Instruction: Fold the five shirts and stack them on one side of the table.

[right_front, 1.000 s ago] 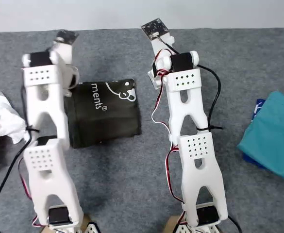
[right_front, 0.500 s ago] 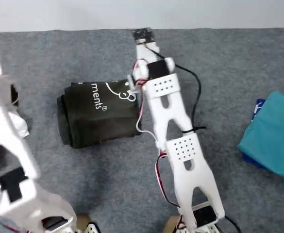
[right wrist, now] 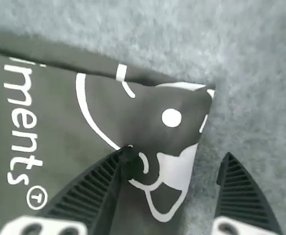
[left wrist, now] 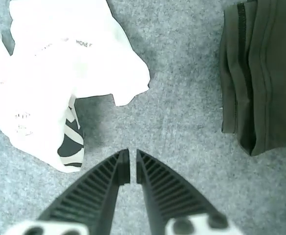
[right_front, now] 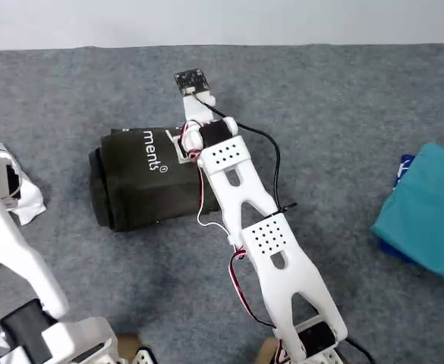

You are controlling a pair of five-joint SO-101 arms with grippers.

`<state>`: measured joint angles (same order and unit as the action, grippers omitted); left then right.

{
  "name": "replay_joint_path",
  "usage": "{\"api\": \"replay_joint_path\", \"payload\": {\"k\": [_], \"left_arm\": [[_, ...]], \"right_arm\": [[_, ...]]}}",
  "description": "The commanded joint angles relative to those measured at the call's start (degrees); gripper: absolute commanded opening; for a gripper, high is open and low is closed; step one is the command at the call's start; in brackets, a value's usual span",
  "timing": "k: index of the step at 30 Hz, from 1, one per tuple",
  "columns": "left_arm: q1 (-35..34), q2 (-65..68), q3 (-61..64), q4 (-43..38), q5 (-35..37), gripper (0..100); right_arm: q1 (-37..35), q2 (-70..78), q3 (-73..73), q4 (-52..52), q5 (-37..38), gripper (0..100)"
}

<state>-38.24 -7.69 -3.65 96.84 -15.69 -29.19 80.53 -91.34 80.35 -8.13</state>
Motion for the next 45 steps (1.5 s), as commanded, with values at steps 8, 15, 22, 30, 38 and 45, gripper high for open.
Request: {"api": "replay_joint_path", "payload": {"k": [8, 15, 22, 30, 38, 45], "left_arm": [[-0.4, -2.7, -0.2, -0.6, -0.7, 3], [-0.4, -2.7, -0.2, -0.8, -0.7, 3], [-0.4, -2.7, -0.2, -1.0, -0.7, 3], [-0.4, -2.6, -0.2, -1.0, -0.7, 3], [-0.1, -2.7, 1.3, -3.3, -0.6, 3], [-0.2, -2.7, 3.3, -3.3, -0.6, 3]], "right_arm": [[0.6, -1.6, -1.1, 10.5, -0.5, 28.8], [0.8, -5.4, -5.0, 13.7, -0.5, 28.8], [1.5, -9.0, -5.0, 12.3, -0.2, 28.8], [4.6, -9.0, -5.0, 13.7, -0.7, 28.8], [-1.1, -9.8, -4.6, 22.5, -4.5, 30.3], [-2.7, -9.7, 5.6, 18.9, -5.7, 31.6]]}}
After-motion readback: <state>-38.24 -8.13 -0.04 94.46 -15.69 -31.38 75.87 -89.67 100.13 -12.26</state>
